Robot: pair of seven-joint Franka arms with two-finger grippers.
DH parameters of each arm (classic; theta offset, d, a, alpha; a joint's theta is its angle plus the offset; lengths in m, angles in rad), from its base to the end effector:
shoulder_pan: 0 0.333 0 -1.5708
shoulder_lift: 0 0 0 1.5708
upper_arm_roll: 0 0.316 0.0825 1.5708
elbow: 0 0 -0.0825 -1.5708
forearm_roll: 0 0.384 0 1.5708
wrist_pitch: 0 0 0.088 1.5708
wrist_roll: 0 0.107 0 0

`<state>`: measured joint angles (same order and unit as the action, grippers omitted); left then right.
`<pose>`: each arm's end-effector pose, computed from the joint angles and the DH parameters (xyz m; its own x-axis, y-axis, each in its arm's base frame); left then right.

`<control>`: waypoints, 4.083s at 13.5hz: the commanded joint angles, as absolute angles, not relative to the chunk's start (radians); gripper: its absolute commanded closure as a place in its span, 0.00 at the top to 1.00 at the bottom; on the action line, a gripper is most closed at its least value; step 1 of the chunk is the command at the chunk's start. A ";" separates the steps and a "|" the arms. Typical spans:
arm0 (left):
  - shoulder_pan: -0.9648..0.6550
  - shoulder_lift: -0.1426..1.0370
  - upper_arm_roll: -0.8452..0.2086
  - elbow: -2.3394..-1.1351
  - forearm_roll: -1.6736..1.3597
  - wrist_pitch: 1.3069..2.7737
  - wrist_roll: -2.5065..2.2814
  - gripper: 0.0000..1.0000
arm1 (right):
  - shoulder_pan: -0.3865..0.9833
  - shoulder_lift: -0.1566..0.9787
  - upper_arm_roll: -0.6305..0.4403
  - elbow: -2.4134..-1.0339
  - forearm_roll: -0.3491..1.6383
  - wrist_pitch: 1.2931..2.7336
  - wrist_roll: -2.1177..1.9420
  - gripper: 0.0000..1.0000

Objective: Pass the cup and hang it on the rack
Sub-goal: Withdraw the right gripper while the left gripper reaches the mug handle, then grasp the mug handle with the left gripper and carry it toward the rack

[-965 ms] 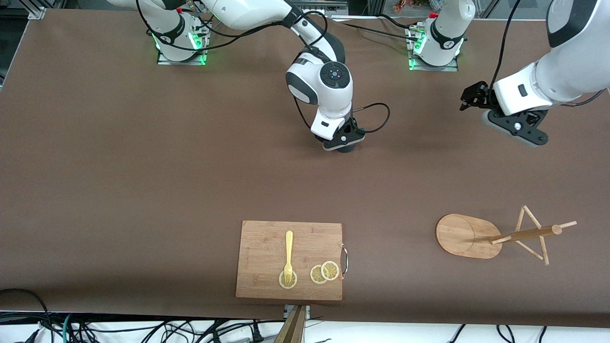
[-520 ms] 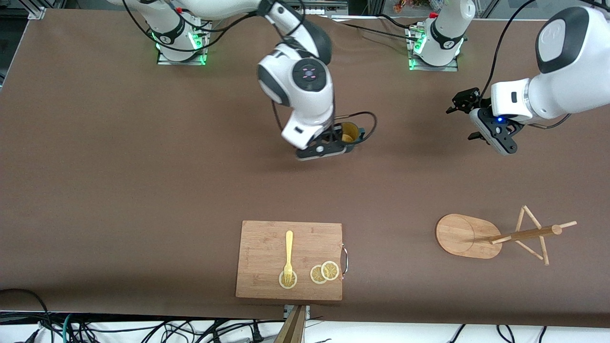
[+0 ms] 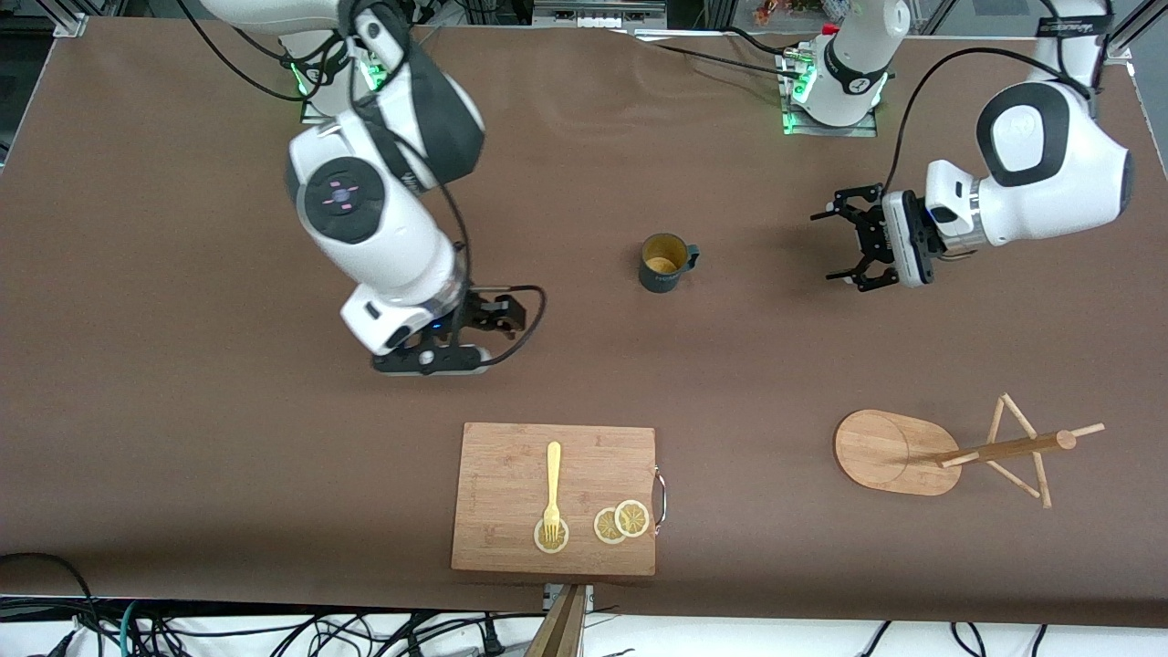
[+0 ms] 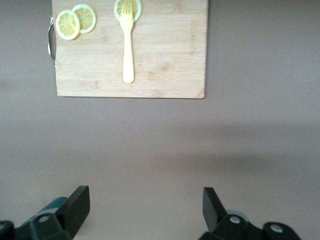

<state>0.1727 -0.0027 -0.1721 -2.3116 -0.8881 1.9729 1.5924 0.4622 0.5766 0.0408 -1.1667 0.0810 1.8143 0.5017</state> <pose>0.4850 -0.0494 0.3393 0.5041 -0.6373 0.5829 -0.8578 -0.2907 0.4240 0.6395 0.3506 0.4685 0.9996 -0.0236 0.0125 -0.0219 -0.9922 -0.1230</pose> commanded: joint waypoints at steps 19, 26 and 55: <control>0.144 0.656 -0.362 -2.465 -1.997 1.985 3.012 0.78 | 0.402 0.081 -0.258 -1.516 0.014 1.516 0.052 1.00; 0.158 0.653 -0.367 -2.462 -2.005 1.982 3.024 0.00 | 0.399 0.081 -0.262 -1.503 -0.006 1.476 0.058 1.00; 0.894 0.592 -0.354 -1.849 -1.114 1.413 0.889 0.00 | 0.149 0.002 -0.032 -1.637 0.017 1.612 0.021 1.00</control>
